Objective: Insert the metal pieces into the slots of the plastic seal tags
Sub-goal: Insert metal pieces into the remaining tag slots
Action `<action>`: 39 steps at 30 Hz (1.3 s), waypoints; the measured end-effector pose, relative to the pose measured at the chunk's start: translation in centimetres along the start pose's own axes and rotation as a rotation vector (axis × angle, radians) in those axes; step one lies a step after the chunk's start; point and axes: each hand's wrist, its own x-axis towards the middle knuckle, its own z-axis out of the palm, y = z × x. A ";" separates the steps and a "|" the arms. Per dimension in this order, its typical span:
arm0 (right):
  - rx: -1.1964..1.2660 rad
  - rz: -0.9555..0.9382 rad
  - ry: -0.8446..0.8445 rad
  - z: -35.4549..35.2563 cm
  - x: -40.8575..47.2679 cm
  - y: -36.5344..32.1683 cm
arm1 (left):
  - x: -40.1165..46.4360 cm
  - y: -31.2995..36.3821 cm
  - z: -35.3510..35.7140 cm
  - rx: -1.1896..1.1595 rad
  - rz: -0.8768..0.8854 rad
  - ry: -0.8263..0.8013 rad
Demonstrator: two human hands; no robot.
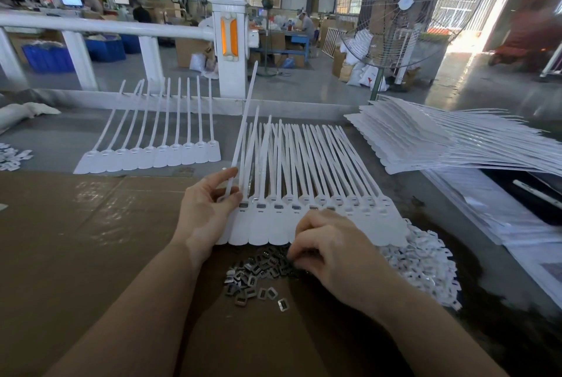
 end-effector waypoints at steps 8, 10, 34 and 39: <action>-0.039 0.014 -0.031 0.6 0.2 -0.6 | 0.0 0.0 0.0 -0.011 0.006 0.000; -0.039 0.019 -0.032 0.6 0.2 -0.7 | 0.0 -0.1 0.0 -0.003 0.012 0.002; 0.078 0.061 0.033 0.8 -0.2 -0.4 | -0.1 0.0 0.0 0.032 -0.021 -0.015; 0.252 0.211 0.142 -1.0 -0.1 1.1 | -0.1 -0.1 -0.1 0.009 -0.026 -0.023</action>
